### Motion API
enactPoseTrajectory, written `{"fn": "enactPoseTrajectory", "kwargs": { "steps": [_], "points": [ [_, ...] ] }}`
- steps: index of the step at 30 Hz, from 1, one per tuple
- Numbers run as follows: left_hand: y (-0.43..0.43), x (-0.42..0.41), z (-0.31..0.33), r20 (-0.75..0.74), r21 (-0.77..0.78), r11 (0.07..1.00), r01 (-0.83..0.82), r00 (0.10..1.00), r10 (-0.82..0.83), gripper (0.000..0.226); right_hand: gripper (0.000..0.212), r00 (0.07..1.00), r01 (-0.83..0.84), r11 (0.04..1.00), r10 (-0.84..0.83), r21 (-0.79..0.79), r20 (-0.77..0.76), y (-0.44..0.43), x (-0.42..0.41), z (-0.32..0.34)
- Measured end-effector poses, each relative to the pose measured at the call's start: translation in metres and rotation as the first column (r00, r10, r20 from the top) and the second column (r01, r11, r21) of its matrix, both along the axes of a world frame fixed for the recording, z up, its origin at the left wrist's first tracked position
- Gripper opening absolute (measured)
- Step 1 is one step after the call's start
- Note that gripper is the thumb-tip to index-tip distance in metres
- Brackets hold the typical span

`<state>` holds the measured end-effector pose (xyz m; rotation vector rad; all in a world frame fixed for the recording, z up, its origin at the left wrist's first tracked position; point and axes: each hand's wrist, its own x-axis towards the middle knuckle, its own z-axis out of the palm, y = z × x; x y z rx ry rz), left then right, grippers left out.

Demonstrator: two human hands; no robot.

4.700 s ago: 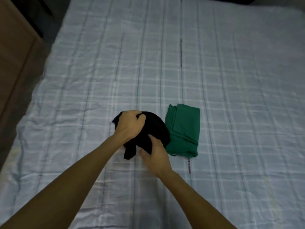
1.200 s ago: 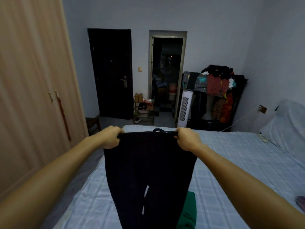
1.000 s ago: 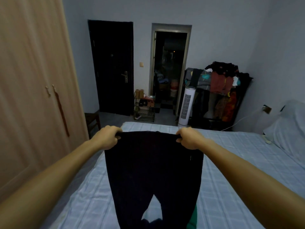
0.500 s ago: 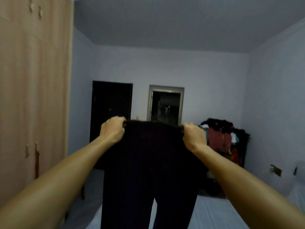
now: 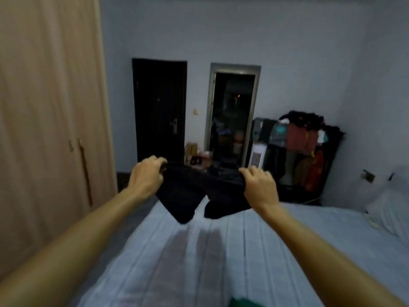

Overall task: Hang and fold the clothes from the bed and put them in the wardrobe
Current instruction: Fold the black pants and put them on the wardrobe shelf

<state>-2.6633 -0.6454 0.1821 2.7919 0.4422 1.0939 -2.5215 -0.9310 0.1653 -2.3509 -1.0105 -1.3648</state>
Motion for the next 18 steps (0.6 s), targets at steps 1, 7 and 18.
{"fn": "enactPoseTrajectory", "kwargs": {
  "steps": [1,7,18],
  "points": [
    [-0.01,-0.018,-0.035,-0.086,-0.007,1.0,-0.013,0.996,0.012,0.03,0.047,0.997,-0.014,0.999,0.011,-0.039,-0.074,-0.01,-0.018,-0.038],
    [-0.081,-0.146,-0.223,-0.508,-0.06,0.995,-0.077,0.861,0.035,0.027,0.058,0.879,-0.113,0.952,-0.038,-0.285,-0.475,-0.073,-0.144,-0.238],
    [-0.159,-0.343,-0.429,-0.782,-0.117,0.993,-0.031,0.619,-0.073,0.029,0.05,0.586,-0.32,0.8,-0.253,-0.507,-0.77,-0.151,-0.323,-0.419]
  ]
}}
